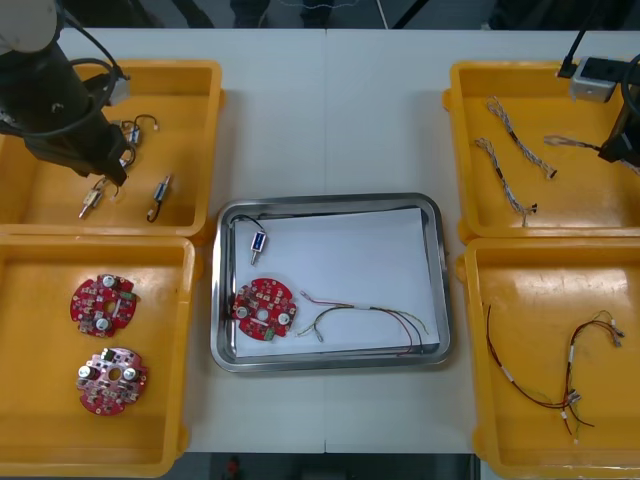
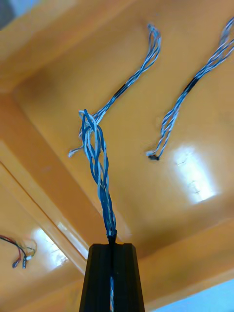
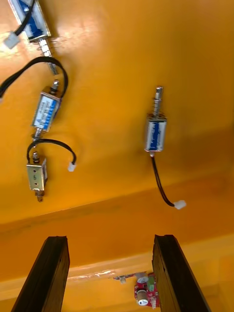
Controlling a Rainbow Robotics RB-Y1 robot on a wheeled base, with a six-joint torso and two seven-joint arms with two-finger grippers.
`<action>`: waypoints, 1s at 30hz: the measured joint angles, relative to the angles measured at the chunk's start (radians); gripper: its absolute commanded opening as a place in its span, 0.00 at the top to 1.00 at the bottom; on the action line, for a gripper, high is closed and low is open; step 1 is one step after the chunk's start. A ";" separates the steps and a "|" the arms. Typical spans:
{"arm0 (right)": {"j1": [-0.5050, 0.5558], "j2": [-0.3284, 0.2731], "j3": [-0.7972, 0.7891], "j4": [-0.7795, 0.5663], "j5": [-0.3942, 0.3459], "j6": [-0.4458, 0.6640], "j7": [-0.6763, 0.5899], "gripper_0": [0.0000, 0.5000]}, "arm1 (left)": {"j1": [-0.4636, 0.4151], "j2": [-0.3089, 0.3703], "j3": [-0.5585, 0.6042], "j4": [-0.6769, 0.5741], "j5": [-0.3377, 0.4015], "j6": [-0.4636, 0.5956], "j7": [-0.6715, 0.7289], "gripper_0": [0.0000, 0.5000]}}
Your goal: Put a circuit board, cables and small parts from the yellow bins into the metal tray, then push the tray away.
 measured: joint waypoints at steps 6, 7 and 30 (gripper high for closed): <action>0.000 0.001 0.000 -0.142 -0.018 0.001 -0.072 1.00 | 0.000 0.000 0.000 0.082 -0.026 -0.053 -0.046 0.00; 0.000 0.001 0.000 -0.159 -0.030 0.001 -0.072 1.00 | 0.000 0.000 0.000 0.096 -0.028 -0.063 -0.073 0.00; -0.054 0.089 0.292 -0.354 -0.145 0.003 -0.081 1.00 | -0.006 -0.009 -0.014 0.270 -0.091 -0.247 -0.338 0.00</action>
